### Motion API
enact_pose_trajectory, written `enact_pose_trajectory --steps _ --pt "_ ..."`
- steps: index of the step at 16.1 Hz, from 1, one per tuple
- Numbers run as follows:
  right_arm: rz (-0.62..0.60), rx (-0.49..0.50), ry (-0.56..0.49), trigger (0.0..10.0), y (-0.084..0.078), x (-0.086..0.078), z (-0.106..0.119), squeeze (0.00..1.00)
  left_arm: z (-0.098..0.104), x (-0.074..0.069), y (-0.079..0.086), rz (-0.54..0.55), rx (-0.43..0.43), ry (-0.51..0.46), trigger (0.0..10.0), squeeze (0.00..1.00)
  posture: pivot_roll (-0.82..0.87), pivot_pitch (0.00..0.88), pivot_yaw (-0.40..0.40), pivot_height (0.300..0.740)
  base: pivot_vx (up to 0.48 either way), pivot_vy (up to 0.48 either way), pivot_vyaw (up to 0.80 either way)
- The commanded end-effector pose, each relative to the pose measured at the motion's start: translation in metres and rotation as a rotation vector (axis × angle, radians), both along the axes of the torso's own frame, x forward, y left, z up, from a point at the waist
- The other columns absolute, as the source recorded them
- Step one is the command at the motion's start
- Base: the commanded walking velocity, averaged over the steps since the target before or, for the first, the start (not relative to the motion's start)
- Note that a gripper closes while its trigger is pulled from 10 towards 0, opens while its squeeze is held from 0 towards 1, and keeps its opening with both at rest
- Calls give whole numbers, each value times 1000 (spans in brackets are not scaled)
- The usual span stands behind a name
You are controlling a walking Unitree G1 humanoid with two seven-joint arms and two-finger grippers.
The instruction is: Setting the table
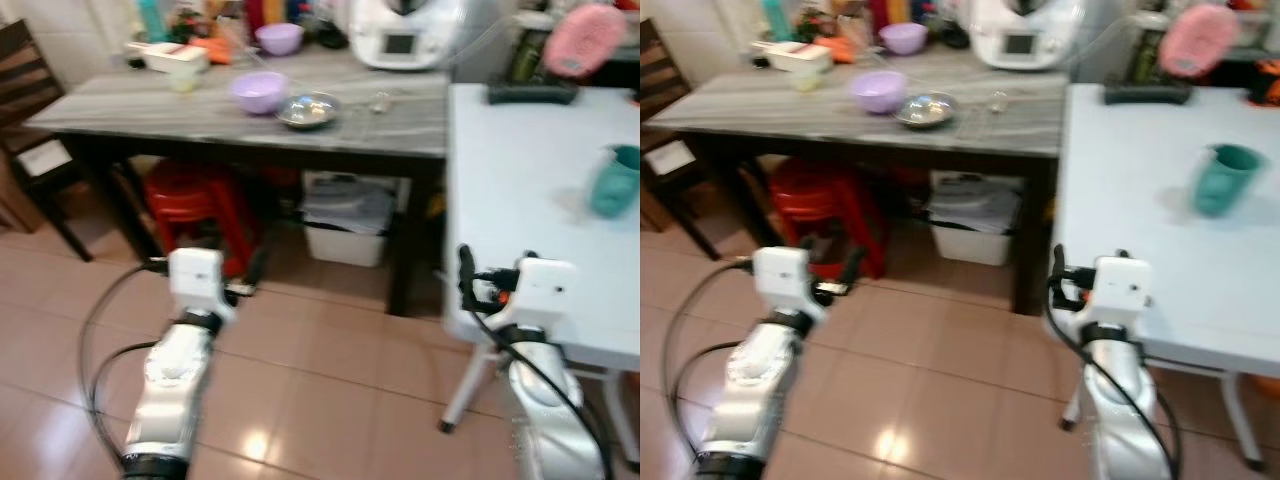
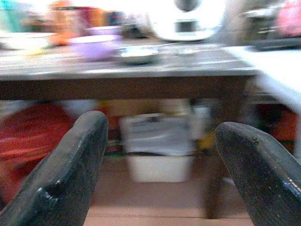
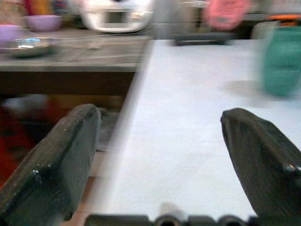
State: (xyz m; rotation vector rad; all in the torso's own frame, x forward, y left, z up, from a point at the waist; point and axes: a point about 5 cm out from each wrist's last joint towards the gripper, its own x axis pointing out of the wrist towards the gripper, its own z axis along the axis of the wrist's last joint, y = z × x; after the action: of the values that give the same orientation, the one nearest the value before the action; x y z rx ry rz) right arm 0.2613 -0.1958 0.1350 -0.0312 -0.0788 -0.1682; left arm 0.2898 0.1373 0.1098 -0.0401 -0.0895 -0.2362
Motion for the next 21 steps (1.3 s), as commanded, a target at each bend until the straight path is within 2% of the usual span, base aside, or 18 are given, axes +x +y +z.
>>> enact_pose_trajectory --steps 1,3,8,12,13,14,21 --pt "-3 13 -8 10000 2 -1 1 0 3 2 8 17 16 -7 10000 0 -116 52 72 740 0 -390 -650" --pt "-4 14 -8 10000 2 0 1 0 3 2 7 11 15 -5 10000 0 -116 52 72 740 0 -394 -541" --pt "-3 13 -9 10000 2 0 1 0 3 2 6 5 20 -9 10000 0 -116 52 72 740 0 -391 0" --pt "-4 10 -11 10000 2 1 2 0 4 2 4 -38 1 -18 10000 0 -119 56 73 740 0 0 0" --pt "-2 7 -12 10000 2 1 2 0 4 2 5 -58 -39 -8 10000 0 -119 56 73 740 0 0 0" --pt "1 4 -12 10000 2 1 2 0 5 1 5 -76 -45 -11 10000 0 -123 58 75 740 0 0 0" --pt "10 -6 -14 10000 3 2 3 0 6 -3 -1 -137 -78 -22 10000 0 -123 58 75 740 291 0 0"
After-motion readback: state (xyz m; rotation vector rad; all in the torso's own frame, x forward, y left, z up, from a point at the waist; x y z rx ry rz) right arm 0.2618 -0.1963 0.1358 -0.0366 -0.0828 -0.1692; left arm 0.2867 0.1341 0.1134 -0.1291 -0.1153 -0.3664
